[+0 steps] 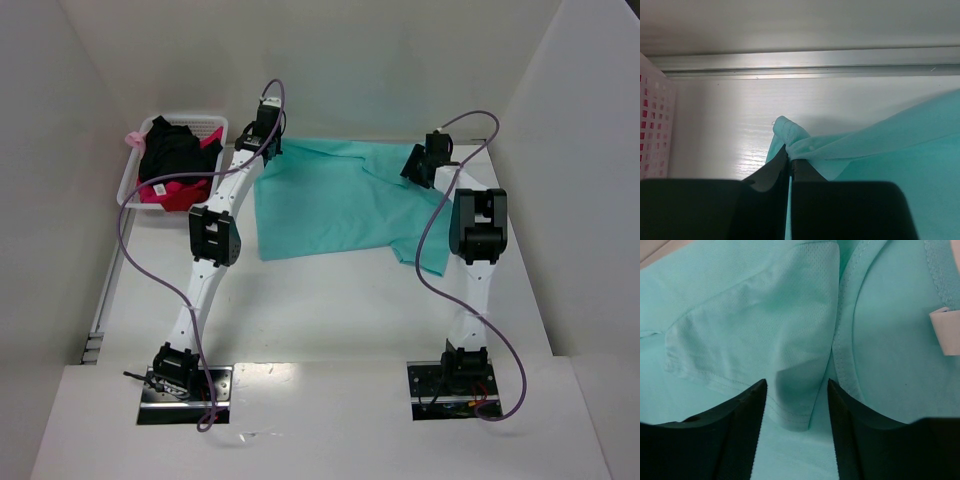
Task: Fold and stack the t-shirts
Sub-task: Fold the flattened tshirt in 1/3 of the way
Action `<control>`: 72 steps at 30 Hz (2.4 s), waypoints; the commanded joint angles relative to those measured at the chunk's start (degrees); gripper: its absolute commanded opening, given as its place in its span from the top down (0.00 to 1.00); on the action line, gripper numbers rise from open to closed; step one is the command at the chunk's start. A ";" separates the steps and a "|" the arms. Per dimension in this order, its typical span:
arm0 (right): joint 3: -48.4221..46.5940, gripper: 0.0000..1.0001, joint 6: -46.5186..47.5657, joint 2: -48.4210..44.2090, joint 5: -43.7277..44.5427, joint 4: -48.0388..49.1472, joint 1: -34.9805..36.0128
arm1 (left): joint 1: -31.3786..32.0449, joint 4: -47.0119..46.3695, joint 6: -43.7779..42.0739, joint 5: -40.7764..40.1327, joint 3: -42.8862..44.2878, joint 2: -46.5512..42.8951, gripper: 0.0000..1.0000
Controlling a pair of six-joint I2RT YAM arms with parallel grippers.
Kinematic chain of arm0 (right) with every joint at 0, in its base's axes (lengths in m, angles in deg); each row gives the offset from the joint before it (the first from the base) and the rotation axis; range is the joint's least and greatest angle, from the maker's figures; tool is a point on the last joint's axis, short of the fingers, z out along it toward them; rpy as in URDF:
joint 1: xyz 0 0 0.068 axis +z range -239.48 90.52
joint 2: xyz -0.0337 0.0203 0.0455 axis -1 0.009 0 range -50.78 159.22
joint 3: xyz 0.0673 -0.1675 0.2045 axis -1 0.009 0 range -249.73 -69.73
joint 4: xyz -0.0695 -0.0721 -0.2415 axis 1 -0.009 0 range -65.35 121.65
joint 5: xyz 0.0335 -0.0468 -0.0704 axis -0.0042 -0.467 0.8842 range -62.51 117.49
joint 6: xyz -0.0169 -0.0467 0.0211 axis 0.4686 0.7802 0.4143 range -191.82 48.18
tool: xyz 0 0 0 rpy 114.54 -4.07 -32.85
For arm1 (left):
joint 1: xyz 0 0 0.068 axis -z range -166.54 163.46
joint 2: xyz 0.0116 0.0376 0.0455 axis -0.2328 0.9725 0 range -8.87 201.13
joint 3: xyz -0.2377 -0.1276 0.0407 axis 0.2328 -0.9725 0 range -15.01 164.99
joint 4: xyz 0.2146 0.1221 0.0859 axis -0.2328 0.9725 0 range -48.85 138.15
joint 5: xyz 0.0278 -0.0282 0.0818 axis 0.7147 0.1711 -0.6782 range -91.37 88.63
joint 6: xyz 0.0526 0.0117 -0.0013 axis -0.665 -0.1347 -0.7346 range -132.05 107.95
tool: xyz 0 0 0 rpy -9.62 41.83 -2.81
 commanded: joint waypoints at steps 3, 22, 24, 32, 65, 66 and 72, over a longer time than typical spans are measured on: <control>-2.25 0.48 -0.07 2.04 -0.48 -1.22 0.62 | 0.27 -0.65 -0.90 0.65 -0.13 -4.58 1.00; -5.68 1.00 0.45 2.22 -0.31 -3.42 0.62 | 0.27 -0.65 -0.90 0.65 -0.66 -4.58 1.00; -6.21 1.00 0.45 0.64 0.39 -4.47 0.62 | 0.27 -0.65 -0.90 1.18 -1.18 -5.63 1.00; -6.74 1.00 2.21 -7.88 2.33 -5.70 0.62 | 0.27 -0.65 -0.90 1.18 -9.26 -12.56 1.00; -12.89 1.00 3.00 -13.26 -0.92 -9.12 -5.70 | -5.27 -1.44 2.88 -0.22 -2.50 -4.84 1.00; -13.50 1.00 3.00 -12.56 -0.92 -9.13 -5.70 | -5.27 -1.44 2.88 -0.23 -3.02 -4.84 1.00; -11.41 1.00 3.53 -11.41 -2.51 -8.43 -5.70 | -4.22 1.27 1.83 1.53 -5.75 -4.84 1.00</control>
